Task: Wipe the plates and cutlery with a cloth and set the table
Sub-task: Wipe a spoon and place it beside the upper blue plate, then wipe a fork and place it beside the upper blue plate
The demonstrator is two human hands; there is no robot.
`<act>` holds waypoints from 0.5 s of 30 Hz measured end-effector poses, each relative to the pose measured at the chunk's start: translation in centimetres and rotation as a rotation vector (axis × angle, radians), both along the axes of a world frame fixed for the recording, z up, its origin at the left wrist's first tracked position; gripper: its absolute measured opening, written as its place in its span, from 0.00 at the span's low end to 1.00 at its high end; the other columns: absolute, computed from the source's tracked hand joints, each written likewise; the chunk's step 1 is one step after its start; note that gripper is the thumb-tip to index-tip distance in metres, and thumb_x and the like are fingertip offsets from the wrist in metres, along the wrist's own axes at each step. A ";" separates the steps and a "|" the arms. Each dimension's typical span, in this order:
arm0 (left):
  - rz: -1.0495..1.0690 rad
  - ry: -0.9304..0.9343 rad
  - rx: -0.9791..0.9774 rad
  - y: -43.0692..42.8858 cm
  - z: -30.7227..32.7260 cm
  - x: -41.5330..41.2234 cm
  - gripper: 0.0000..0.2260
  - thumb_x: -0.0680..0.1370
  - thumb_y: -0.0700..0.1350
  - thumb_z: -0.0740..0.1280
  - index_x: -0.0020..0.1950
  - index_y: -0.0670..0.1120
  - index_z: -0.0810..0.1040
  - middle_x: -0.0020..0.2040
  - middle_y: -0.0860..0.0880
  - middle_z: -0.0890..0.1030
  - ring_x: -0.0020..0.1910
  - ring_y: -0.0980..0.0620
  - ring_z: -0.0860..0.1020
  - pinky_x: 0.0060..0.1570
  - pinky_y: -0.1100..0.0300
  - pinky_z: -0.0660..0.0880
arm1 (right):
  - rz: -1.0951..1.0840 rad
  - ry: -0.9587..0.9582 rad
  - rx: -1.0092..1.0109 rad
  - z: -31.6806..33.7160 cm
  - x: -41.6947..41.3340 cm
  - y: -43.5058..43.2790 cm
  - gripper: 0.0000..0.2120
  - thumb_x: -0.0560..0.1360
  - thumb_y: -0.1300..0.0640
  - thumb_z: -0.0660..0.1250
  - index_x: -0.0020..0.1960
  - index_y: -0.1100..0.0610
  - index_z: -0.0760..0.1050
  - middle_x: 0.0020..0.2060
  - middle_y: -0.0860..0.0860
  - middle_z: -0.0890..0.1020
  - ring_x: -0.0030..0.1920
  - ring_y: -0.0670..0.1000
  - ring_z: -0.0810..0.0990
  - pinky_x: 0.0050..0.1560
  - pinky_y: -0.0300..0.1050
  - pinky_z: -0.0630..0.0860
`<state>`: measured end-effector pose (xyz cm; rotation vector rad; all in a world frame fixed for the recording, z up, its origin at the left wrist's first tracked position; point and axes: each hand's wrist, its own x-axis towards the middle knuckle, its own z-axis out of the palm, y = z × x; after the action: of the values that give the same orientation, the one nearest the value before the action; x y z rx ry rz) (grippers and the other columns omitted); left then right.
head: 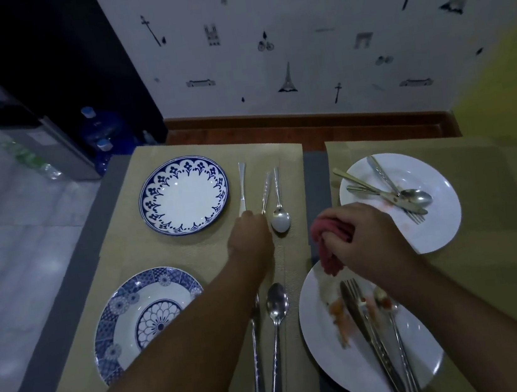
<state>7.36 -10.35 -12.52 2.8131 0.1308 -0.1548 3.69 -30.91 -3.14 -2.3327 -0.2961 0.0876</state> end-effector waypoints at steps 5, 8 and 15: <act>-0.182 -0.019 0.043 0.5 -1.8 -1.0 0.10 0.75 0.37 0.68 0.55 0.45 0.81 0.53 0.46 0.83 0.49 0.47 0.79 0.48 0.58 0.77 | -0.001 -0.023 -0.005 -0.2 1.1 1.2 0.10 0.72 0.61 0.70 0.50 0.50 0.84 0.41 0.47 0.82 0.43 0.45 0.78 0.46 0.48 0.79; -0.216 -0.009 0.054 0.6 -1.9 -1.4 0.09 0.76 0.36 0.66 0.55 0.42 0.81 0.55 0.44 0.81 0.54 0.45 0.77 0.52 0.56 0.75 | -0.010 -0.005 -0.034 -0.4 1.1 1.3 0.11 0.74 0.59 0.70 0.54 0.51 0.83 0.44 0.47 0.82 0.44 0.45 0.78 0.48 0.46 0.80; -0.224 -0.056 0.026 0.8 -2.4 -1.7 0.14 0.78 0.36 0.67 0.63 0.41 0.78 0.65 0.43 0.76 0.60 0.45 0.73 0.56 0.56 0.74 | -0.036 0.012 -0.046 -0.7 0.5 1.0 0.10 0.74 0.58 0.69 0.54 0.50 0.83 0.44 0.48 0.82 0.45 0.45 0.78 0.48 0.47 0.80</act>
<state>5.64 -9.56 -14.95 2.8482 -0.1975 -0.1261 4.14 -29.92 -3.89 -2.3814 -0.2489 0.0917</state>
